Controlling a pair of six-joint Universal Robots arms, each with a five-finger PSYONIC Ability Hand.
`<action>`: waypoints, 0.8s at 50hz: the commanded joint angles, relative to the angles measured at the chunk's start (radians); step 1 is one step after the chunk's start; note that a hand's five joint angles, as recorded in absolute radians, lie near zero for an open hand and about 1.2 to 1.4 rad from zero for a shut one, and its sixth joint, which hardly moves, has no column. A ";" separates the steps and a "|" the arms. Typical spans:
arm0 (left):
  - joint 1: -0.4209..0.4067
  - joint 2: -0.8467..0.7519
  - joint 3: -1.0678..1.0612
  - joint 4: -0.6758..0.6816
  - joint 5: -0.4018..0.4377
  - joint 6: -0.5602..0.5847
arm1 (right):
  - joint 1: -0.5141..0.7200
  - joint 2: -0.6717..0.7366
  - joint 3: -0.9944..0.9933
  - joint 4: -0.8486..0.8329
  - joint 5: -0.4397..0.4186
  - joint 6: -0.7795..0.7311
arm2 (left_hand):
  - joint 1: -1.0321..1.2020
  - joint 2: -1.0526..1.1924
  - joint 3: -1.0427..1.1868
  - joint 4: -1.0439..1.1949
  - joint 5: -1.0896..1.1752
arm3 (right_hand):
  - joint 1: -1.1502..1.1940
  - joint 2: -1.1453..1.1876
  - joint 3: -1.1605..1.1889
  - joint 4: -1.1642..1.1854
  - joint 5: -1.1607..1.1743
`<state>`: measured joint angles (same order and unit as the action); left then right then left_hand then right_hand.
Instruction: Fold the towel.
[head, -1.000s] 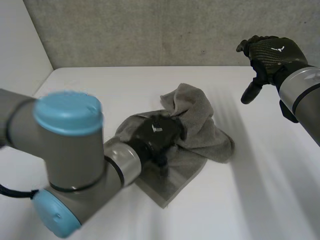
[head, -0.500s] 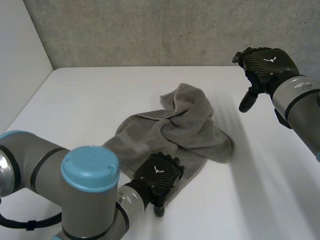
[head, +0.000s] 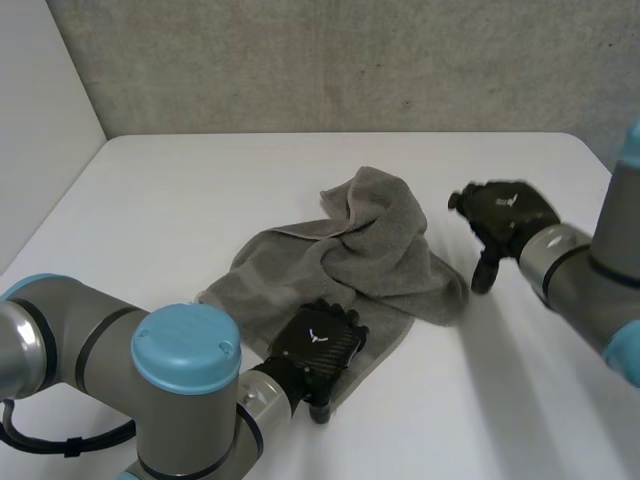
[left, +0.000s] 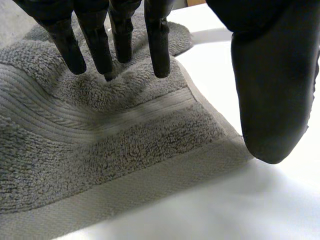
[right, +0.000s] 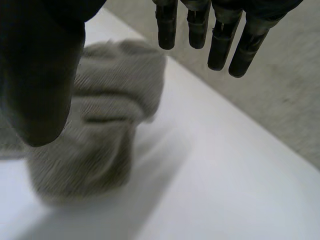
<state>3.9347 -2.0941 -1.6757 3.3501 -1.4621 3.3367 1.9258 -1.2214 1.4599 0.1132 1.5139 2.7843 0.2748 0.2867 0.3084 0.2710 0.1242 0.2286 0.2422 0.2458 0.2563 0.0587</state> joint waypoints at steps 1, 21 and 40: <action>0.000 -0.007 0.002 -0.001 -0.003 0.001 | -0.002 0.045 0.121 -0.154 -0.024 -0.005 | 0.059 0.047 0.025 0.063 0.035 | -0.054 -0.068 -0.071 -0.082 -0.059; -0.002 -0.050 0.037 0.000 -0.001 -0.002 | -0.001 0.100 0.188 -0.242 -0.018 -0.016 | 0.174 0.162 0.140 0.177 0.150 | -0.054 -0.068 -0.071 -0.082 -0.059; -0.002 -0.096 0.073 0.000 -0.047 0.000 | -0.002 0.105 0.205 -0.260 -0.017 -0.016 | 0.182 0.171 0.149 0.186 0.158 | -0.054 -0.068 -0.071 -0.082 -0.059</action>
<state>3.9331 -2.1777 -1.6117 3.3501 -1.4966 3.3361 1.9236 -1.1168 1.6600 -0.1478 1.4972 2.7688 0.4433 0.4345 0.4369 0.4264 0.2694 0.2285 0.2422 0.2458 0.2563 0.0587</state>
